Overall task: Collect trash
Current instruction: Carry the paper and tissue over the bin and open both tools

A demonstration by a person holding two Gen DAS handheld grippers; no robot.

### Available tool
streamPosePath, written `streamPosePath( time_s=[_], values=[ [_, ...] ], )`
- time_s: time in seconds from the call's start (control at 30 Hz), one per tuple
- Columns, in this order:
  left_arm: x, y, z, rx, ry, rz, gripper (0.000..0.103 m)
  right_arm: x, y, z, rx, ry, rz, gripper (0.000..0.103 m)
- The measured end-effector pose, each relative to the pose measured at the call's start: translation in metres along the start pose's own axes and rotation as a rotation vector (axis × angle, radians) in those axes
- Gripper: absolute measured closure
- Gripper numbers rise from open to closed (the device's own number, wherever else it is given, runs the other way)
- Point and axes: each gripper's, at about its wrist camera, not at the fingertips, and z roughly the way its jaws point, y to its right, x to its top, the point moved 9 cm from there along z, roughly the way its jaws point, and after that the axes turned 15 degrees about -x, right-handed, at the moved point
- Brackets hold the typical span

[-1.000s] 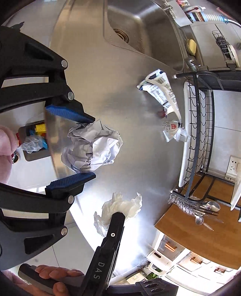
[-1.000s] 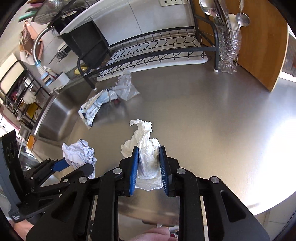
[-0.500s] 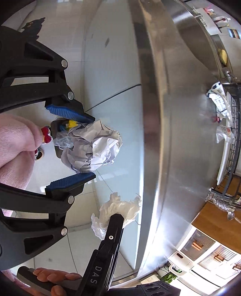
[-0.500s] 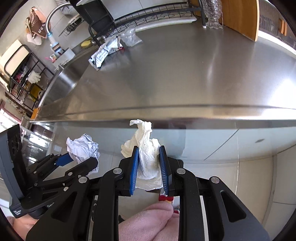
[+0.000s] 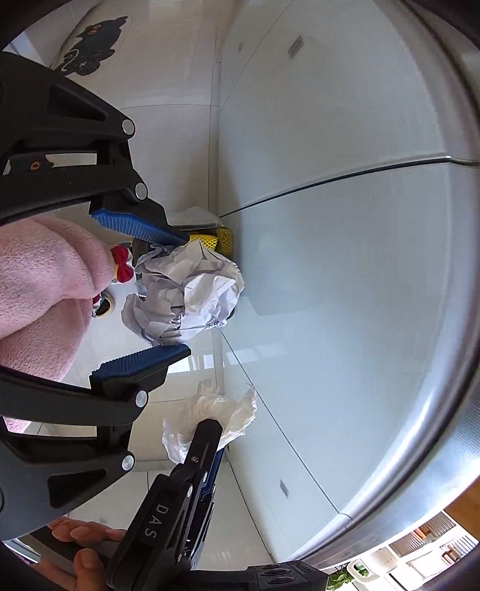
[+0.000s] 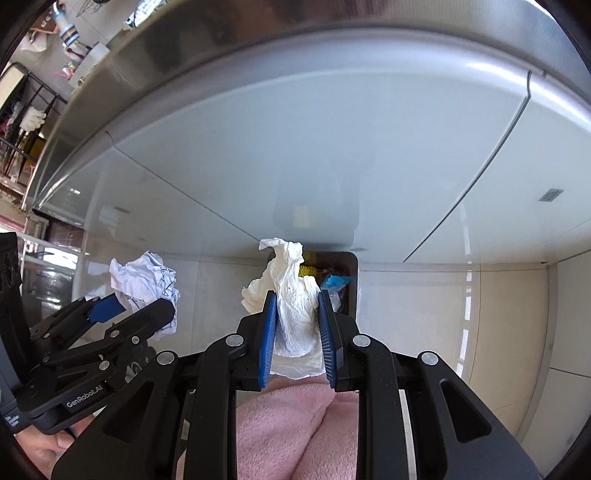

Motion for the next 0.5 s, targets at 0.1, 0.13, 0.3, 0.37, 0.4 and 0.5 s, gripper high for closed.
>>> streamPosePath(
  time_s=[0.1,0.13,0.3,0.37,0.4,0.5],
  values=[
    [-0.007,-0.013,0.025,0.005,-0.027,0.004,0.051,-0.003,-0.004,0.027,-0.004,-0.019,-0.001,0.08],
    [-0.008,-0.016,0.035,0.008,-0.037,0.003,0.051,-0.004,-0.006,0.036,-0.007,-0.026,0.001,0.08],
    [-0.021,-0.039,0.074,0.031,-0.09,-0.002,0.051,-0.007,-0.008,0.078,0.0,-0.075,0.036,0.08],
    [-0.025,-0.045,0.087,0.037,-0.11,-0.006,0.051,-0.01,-0.008,0.093,-0.002,-0.097,0.051,0.079],
    [-0.026,-0.047,0.093,0.036,-0.119,-0.007,0.051,-0.01,-0.009,0.1,-0.003,-0.11,0.061,0.079],
    [-0.025,-0.049,0.103,0.044,-0.14,0.001,0.051,-0.014,-0.011,0.118,0.008,-0.145,0.093,0.078]
  ],
)
